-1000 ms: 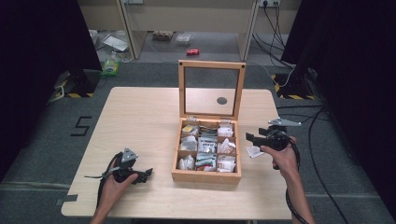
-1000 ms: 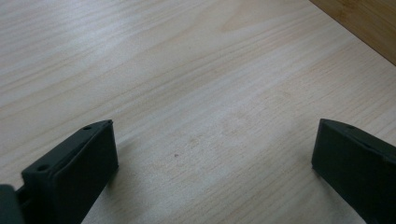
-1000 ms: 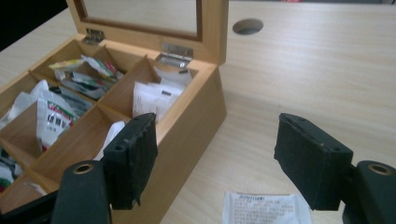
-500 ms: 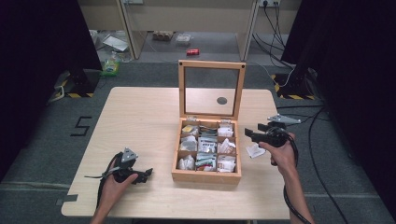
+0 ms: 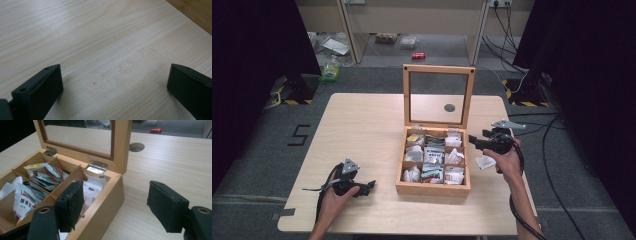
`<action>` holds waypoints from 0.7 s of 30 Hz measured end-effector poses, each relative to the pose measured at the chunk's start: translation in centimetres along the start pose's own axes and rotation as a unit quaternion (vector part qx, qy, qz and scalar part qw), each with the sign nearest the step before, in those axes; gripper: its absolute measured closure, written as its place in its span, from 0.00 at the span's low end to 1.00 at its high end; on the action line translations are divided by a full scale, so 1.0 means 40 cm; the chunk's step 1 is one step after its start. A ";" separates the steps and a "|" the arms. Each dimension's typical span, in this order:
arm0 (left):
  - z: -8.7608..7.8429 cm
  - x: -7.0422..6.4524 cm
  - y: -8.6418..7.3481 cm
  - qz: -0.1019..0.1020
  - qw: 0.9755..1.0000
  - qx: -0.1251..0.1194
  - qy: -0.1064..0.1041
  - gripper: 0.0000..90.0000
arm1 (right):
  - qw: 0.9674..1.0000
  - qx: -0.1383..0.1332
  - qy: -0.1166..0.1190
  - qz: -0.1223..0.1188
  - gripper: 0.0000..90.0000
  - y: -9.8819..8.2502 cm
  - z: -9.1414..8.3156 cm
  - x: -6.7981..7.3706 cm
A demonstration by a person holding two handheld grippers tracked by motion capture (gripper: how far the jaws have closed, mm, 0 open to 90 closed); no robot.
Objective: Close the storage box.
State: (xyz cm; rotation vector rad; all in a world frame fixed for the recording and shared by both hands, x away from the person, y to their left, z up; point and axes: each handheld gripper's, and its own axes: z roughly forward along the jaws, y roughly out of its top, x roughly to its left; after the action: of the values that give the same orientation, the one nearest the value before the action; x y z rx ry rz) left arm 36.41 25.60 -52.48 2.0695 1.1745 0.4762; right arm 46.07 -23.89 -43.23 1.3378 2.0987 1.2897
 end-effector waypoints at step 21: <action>0.000 0.000 0.000 0.000 1.000 0.001 0.000 0.00 | 1.000 -0.018 0.004 -0.013 0.35 0.090 0.062 -0.021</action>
State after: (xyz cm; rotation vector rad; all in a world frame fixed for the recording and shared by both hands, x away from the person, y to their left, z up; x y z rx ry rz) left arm 36.41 25.61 -52.47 2.0711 1.1740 0.4758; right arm 50.11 -22.80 -41.70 1.2875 2.0817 1.3169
